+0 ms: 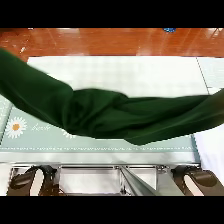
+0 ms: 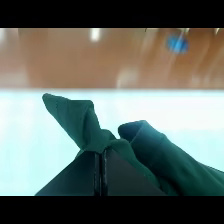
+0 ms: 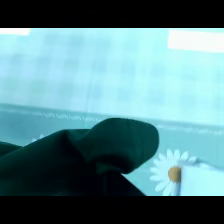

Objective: Fold the shirts.

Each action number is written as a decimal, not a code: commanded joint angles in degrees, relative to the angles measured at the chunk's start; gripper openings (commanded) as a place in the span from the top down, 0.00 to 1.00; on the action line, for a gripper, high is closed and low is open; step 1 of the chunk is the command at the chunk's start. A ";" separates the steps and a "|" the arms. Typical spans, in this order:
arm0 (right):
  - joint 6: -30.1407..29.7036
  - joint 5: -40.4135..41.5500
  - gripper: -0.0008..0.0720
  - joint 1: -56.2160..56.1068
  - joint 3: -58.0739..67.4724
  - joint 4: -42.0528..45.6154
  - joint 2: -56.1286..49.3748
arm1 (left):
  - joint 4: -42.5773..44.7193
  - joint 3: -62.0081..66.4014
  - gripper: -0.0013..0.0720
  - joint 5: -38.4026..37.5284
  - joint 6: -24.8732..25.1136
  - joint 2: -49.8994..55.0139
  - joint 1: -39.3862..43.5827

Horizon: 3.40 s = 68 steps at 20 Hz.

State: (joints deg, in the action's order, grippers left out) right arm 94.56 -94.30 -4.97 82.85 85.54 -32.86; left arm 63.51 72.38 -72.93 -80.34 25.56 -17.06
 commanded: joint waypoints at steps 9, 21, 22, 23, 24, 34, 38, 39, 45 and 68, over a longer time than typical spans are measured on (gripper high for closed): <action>2.19 31.56 0.95 2.56 -23.45 -0.94 -25.90 | -3.74 -34.69 0.96 14.82 -1.44 22.84 1.57; -3.02 36.59 0.42 9.94 2.91 -17.62 -59.01 | -18.38 -11.67 0.29 19.47 7.17 54.69 1.90; -3.93 33.18 0.42 11.91 5.73 -17.31 -58.47 | -18.32 -8.41 0.29 16.28 6.58 54.53 -1.44; -4.52 29.73 0.42 14.45 8.15 -17.11 -57.57 | -18.36 -5.03 0.29 12.74 4.83 54.29 -5.57; -4.96 26.71 0.42 17.53 9.46 -17.05 -55.98 | -18.82 -2.32 0.29 9.25 4.42 53.83 -9.68; -11.06 27.87 0.43 26.67 -31.80 -21.38 -32.22 | -21.46 -41.20 0.29 5.92 10.67 32.52 -8.85; -13.29 30.05 0.43 26.69 -42.62 -23.80 -24.94 | -29.46 -48.33 0.29 9.46 16.55 33.92 -4.09; -13.38 30.01 0.43 26.67 -43.71 -23.82 -24.26 | -33.31 -48.30 0.29 10.43 18.38 34.64 -2.89; -13.42 29.81 0.43 26.67 -45.24 -24.13 -24.11 | -46.75 -47.89 0.29 18.12 27.89 42.62 8.55; -21.90 38.47 0.43 26.10 -46.51 -44.92 -45.64 | -47.91 -32.54 0.96 9.92 28.85 48.70 12.39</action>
State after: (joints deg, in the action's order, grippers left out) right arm 74.98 -58.85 21.58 36.21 44.62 -75.00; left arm 15.59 39.75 -63.02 -51.48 74.24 -4.84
